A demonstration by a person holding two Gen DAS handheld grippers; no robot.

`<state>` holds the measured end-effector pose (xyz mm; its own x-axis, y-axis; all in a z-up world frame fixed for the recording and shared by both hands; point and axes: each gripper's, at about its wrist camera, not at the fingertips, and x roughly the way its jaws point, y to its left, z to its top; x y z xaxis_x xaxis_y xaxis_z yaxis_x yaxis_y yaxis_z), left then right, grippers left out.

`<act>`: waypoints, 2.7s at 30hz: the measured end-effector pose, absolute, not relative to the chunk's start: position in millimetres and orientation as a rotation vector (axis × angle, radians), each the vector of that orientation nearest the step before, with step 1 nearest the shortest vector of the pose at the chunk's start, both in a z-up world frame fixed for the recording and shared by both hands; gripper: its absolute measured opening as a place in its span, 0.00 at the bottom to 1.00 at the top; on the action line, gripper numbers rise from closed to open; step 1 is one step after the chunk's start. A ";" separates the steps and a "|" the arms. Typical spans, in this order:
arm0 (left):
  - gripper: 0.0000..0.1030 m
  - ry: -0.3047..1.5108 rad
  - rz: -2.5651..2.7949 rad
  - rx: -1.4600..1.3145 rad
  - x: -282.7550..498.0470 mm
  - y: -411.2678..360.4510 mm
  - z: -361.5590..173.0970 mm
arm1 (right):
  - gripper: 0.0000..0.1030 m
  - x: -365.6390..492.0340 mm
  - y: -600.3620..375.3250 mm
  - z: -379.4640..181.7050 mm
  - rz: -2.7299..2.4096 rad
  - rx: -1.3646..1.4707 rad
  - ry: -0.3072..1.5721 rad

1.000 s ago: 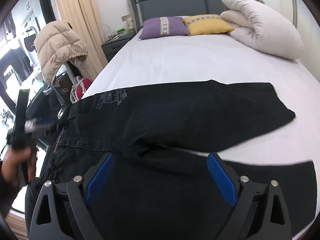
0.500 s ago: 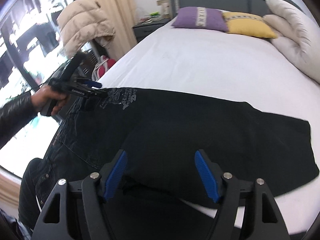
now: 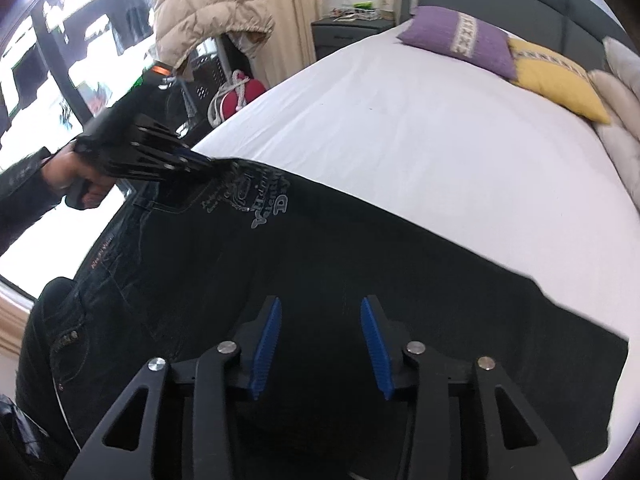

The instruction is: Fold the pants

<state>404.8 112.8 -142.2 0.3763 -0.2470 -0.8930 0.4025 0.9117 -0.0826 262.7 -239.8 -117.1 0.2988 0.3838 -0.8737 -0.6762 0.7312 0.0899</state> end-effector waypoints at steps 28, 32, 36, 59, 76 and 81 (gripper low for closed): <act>0.07 0.872 -0.407 0.216 280.4 86.8 -103.9 | 0.06 333.1 -157.5 -140.9 0.833 -0.616 1.163; 0.07 0.867 -0.401 0.180 268.9 87.2 -98.7 | 0.05 322.8 -166.0 -133.4 0.809 -0.470 1.152; 0.07 0.861 -0.396 0.151 255.4 86.9 -93.7 | 0.05 309.5 -159.9 -132.8 0.792 -0.278 1.153; 0.06 1.001 -0.583 0.263 38.1 45.2 -114.6 | 0.04 24.6 -167.4 -133.3 0.841 -1.072 0.968; 0.03 1.058 -0.658 0.301 -45.1 23.9 -126.5 | 0.04 -52.5 -157.1 -151.4 0.826 -1.354 0.913; 0.03 1.058 -0.650 0.323 -38.7 20.1 -121.2 | 0.04 -65.4 -158.0 -164.2 0.808 -1.392 0.908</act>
